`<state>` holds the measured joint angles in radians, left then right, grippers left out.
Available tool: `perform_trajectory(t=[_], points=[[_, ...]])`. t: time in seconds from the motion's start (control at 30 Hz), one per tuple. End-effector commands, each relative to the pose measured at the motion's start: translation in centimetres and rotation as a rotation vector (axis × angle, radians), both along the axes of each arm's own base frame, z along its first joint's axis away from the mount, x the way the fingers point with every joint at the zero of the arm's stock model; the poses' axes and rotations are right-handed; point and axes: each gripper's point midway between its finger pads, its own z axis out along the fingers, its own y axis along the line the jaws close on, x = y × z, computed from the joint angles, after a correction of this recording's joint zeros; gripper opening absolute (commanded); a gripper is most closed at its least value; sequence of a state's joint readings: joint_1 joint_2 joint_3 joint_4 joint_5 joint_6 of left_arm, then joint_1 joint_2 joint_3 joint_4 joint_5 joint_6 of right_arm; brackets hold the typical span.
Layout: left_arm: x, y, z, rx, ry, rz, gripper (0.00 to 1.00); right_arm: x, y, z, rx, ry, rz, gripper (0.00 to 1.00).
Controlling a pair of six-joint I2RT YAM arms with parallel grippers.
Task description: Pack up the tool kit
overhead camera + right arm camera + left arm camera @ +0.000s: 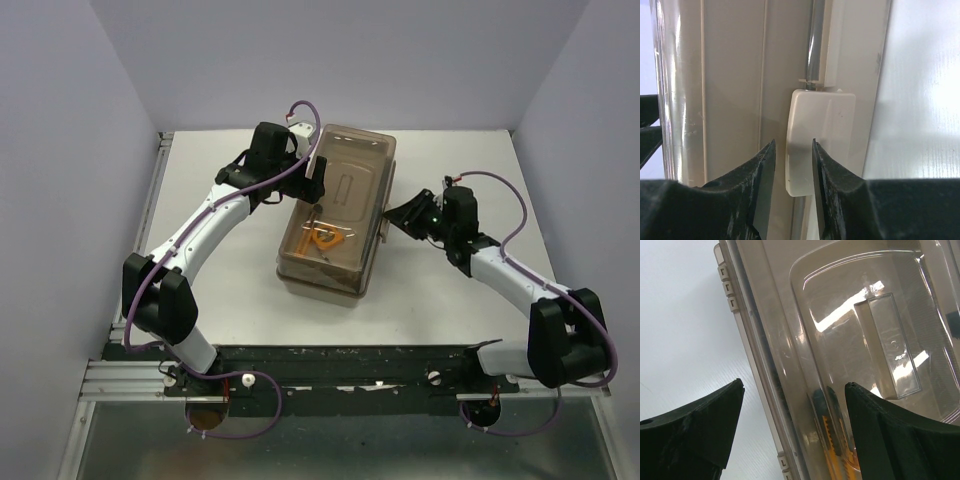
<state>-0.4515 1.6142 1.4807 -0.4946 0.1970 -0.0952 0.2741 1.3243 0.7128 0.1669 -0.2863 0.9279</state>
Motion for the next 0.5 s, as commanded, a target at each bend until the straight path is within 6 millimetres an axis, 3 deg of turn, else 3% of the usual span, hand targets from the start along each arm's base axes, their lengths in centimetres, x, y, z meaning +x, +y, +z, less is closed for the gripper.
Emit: perform_trajectory(t=[0.0,0.27,0.47], points=[[-1.7,0.8,-4.3,0.071,0.133,-0.016,0.94,-0.5,1.3,0.9,0.047,-0.033,0.035,0.44],[-1.6,0.9,-3.7,0.068,0.11,-0.01,0.94,-1.0,-2.3,2.1,-0.106,-0.067,-0.102,0.57],[-1.7,1.2,-3.5,0.073,0.102,-0.005,0.94,-1.7,-6.8,0.7,-0.358,-0.014,-0.209,0.63]])
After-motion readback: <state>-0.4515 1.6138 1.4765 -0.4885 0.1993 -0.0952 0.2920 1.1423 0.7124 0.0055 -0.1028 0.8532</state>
